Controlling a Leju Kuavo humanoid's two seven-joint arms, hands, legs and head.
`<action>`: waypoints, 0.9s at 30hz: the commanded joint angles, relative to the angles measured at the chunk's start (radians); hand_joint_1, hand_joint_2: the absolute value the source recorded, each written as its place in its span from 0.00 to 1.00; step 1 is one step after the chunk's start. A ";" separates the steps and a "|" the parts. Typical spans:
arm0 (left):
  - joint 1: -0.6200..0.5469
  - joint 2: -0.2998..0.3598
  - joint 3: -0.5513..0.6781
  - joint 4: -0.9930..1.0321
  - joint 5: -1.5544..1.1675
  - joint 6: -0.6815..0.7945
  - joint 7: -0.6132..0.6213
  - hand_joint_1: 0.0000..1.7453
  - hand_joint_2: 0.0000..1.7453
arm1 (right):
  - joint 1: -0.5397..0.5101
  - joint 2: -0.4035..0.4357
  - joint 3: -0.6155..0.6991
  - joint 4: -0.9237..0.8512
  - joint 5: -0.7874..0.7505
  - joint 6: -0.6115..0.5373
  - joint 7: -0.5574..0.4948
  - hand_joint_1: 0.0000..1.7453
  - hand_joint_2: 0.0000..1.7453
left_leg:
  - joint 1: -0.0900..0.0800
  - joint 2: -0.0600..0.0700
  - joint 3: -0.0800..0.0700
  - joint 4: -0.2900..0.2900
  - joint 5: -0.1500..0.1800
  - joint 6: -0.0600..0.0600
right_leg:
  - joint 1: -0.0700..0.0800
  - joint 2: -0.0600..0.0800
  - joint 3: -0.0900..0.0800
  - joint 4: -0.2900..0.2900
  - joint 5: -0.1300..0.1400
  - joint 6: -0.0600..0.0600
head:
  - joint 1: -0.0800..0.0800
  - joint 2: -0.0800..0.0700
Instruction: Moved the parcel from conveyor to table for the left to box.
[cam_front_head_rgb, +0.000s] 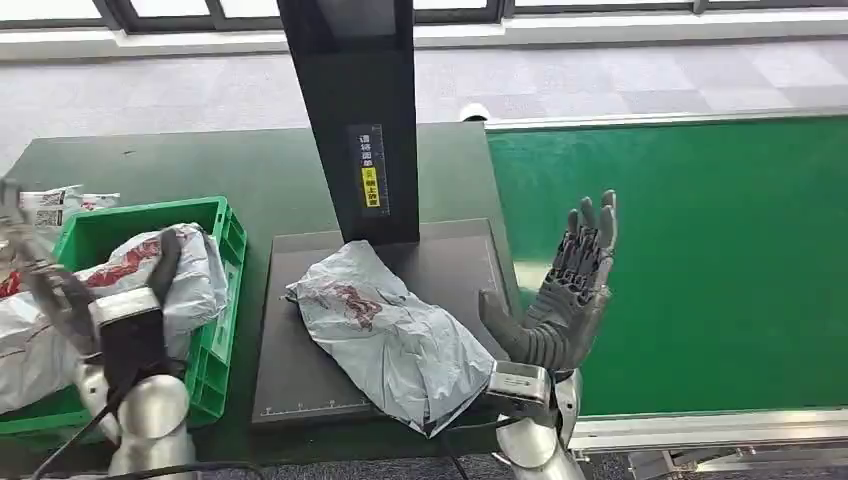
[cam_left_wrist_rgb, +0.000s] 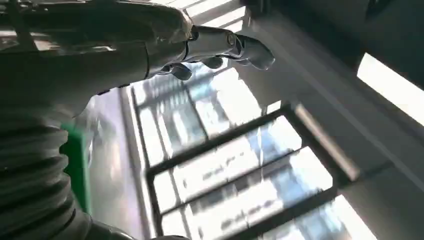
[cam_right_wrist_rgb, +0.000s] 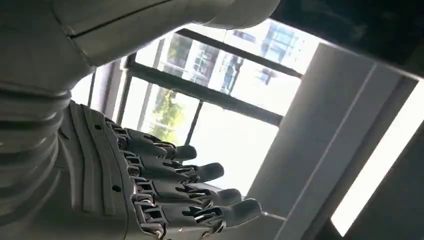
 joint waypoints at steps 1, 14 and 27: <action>-0.012 0.012 -0.379 0.384 0.213 -0.184 -0.012 0.00 1.00 | 0.020 0.029 -0.041 -0.035 -0.019 0.004 0.001 0.00 1.00 | -0.001 -0.002 0.001 -0.002 0.001 0.001 | -0.001 -0.002 0.002 -0.002 0.001 0.001 | 0.000 0.000; 0.006 0.033 -0.359 0.412 0.260 -0.235 0.017 0.00 1.00 | 0.002 0.029 -0.037 0.009 -0.025 0.004 0.001 0.00 1.00 | 0.000 0.005 0.001 -0.002 -0.001 0.001 | -0.001 0.004 0.000 -0.001 0.001 0.002 | 0.000 0.000; -0.039 0.061 -0.379 0.571 0.073 -0.245 0.226 0.00 1.00 | -0.017 0.029 -0.019 0.040 -0.035 0.004 0.001 0.00 1.00 | 0.001 0.006 0.002 -0.004 0.000 0.001 | -0.001 0.005 0.001 -0.003 0.002 0.001 | 0.000 0.000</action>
